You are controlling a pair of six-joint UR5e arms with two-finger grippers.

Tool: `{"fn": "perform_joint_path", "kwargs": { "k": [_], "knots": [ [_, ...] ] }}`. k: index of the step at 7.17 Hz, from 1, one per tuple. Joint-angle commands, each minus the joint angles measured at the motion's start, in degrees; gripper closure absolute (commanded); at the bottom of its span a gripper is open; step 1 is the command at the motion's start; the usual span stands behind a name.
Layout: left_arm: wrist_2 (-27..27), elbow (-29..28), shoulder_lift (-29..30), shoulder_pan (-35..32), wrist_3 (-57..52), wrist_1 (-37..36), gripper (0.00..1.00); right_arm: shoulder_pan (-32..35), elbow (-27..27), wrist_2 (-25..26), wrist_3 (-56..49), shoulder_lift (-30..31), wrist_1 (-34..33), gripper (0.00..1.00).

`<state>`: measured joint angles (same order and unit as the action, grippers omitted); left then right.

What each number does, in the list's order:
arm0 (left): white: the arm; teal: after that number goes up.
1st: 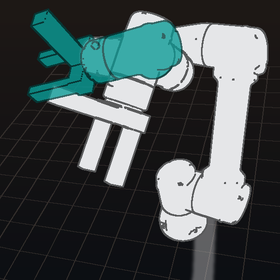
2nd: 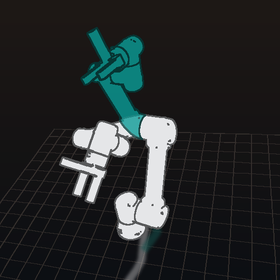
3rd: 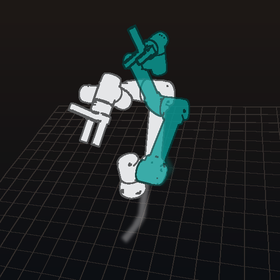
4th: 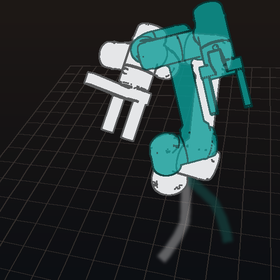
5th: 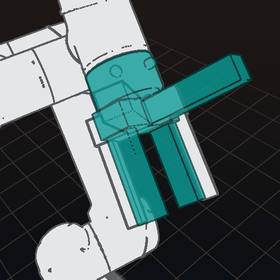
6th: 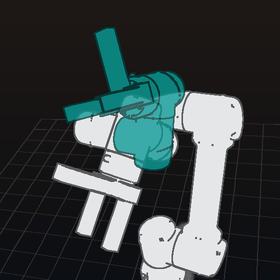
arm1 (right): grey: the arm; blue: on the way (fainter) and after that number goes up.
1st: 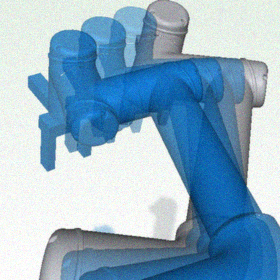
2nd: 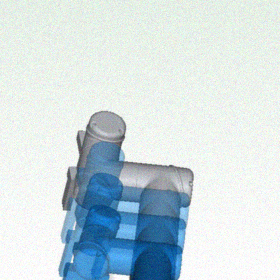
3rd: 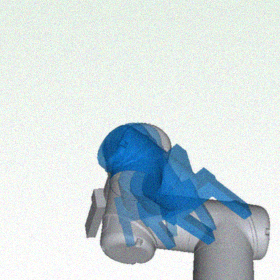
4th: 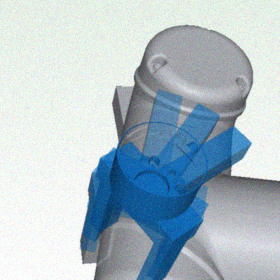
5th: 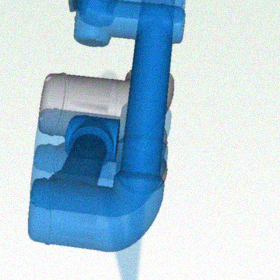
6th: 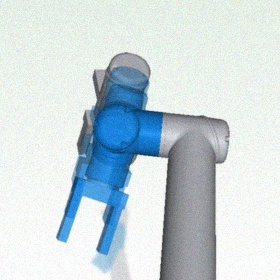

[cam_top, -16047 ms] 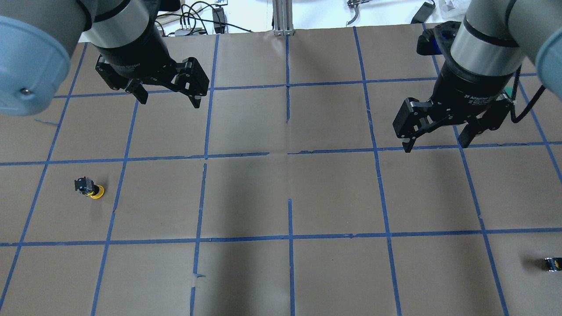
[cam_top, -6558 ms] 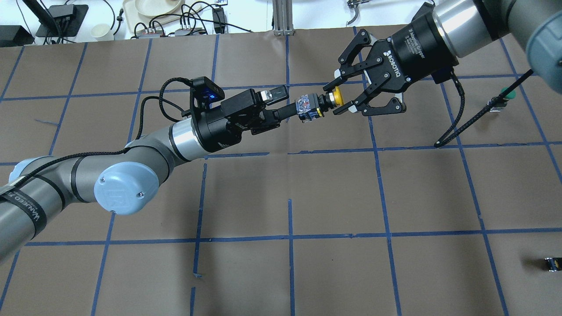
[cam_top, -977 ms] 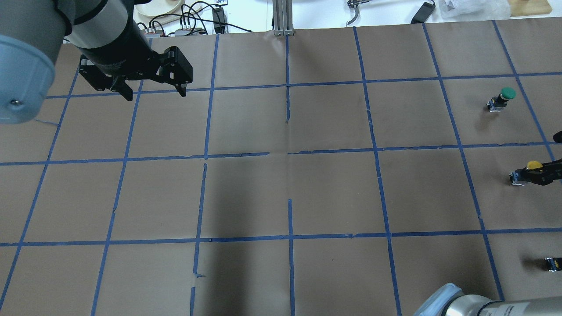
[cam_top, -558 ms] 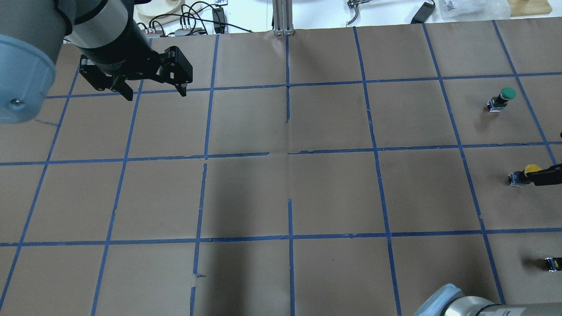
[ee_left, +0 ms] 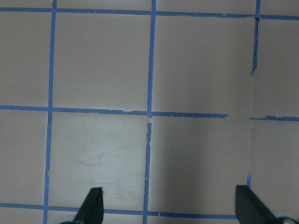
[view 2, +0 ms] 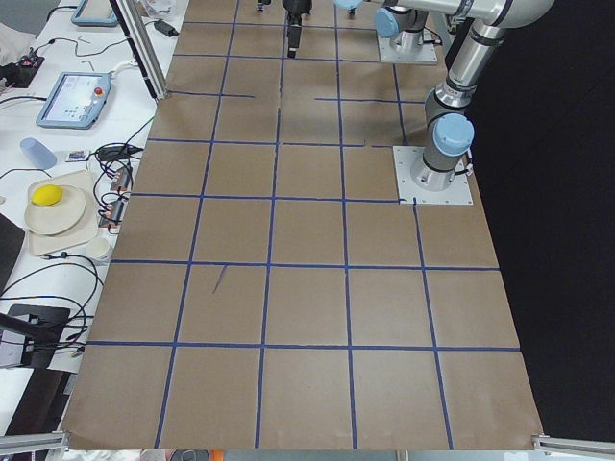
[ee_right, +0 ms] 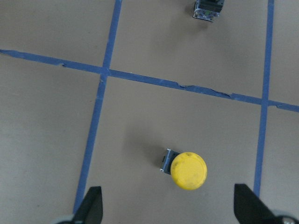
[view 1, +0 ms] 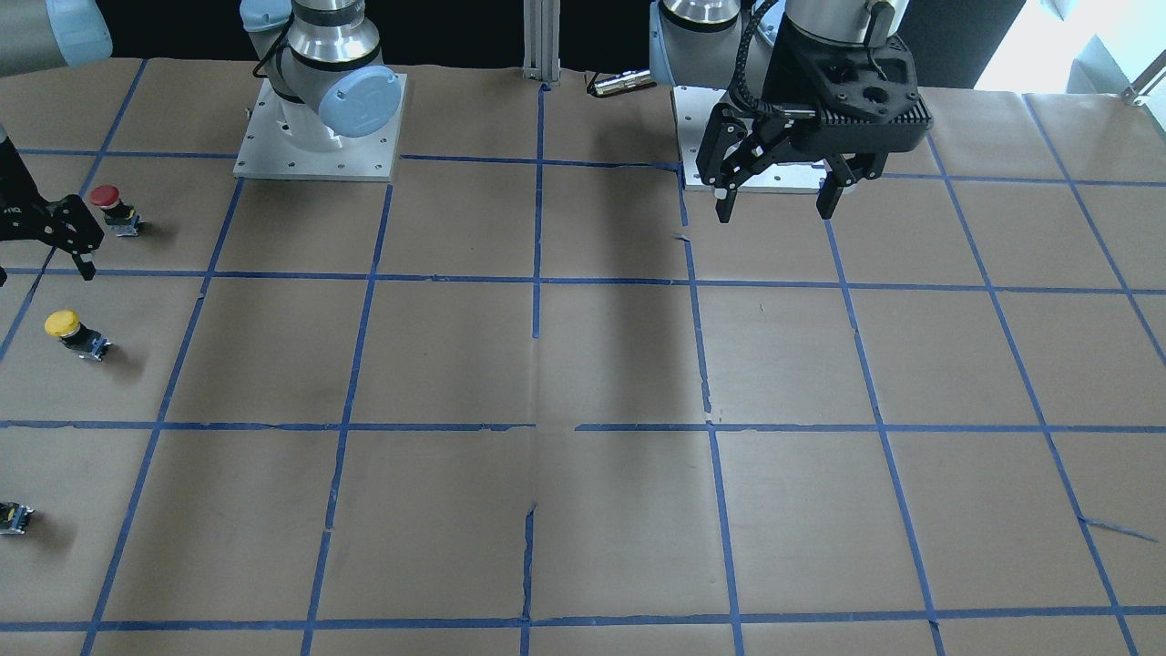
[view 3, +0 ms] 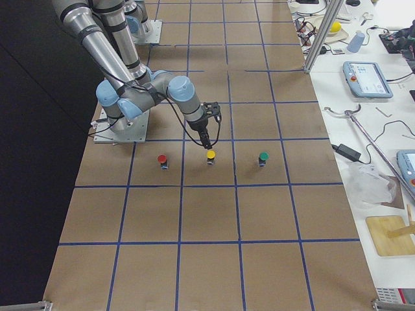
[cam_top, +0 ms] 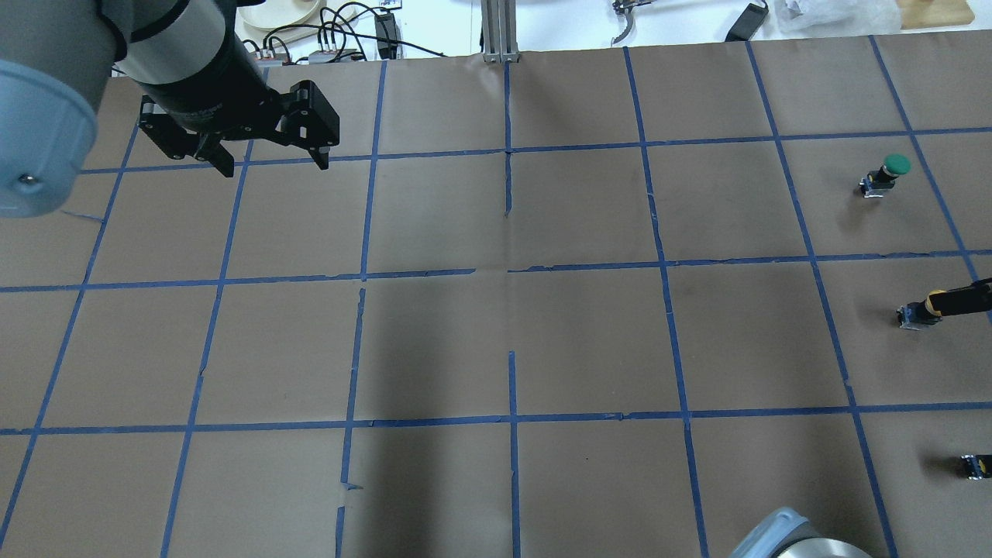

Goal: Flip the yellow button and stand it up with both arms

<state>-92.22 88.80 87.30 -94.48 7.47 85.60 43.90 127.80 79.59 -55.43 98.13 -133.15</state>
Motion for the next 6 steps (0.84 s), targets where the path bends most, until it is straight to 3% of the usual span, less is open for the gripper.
{"fn": "perform_joint_path", "kwargs": {
  "k": [1,2,6],
  "knots": [
    [0.11,0.05,-0.02,0.0,0.0,0.0,0.0,9.74,-7.69,4.16,13.43,3.9,15.55,0.0],
    [0.2,-0.12,-0.02,0.0,0.0,0.0,0.0,15.02,-13.13,6.0,21.42,3.91,23.9,0.0],
    [0.2,-0.03,-0.2,0.0,0.0,0.0,0.0,36.65,-26.78,8.64,41.08,3.65,40.55,0.0]
  ]
}}
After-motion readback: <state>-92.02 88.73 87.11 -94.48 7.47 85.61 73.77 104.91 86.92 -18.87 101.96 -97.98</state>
